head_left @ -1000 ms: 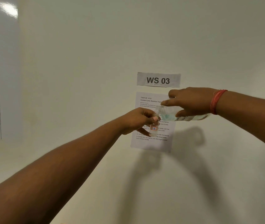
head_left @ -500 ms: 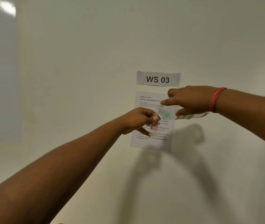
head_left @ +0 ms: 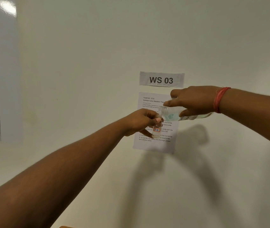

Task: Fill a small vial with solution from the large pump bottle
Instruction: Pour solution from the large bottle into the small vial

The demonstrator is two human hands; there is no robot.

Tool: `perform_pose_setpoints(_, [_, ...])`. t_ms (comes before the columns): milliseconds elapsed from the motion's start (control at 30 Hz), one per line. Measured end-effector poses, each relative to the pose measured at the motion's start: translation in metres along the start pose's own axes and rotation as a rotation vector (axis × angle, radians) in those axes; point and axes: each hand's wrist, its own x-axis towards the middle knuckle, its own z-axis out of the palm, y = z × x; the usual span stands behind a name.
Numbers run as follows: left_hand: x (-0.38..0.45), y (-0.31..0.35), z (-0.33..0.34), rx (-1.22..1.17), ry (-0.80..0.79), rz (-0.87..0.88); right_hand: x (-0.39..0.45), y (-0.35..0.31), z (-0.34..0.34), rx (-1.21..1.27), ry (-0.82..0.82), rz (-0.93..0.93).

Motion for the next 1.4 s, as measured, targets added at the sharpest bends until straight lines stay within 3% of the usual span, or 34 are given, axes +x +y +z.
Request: perform_pose_setpoints(1400, [-0.0036,0.0008,0.0032,0.008,-0.004,0.004,0.0025,0.0039,0.0045,-0.027,-0.009,-0.025])
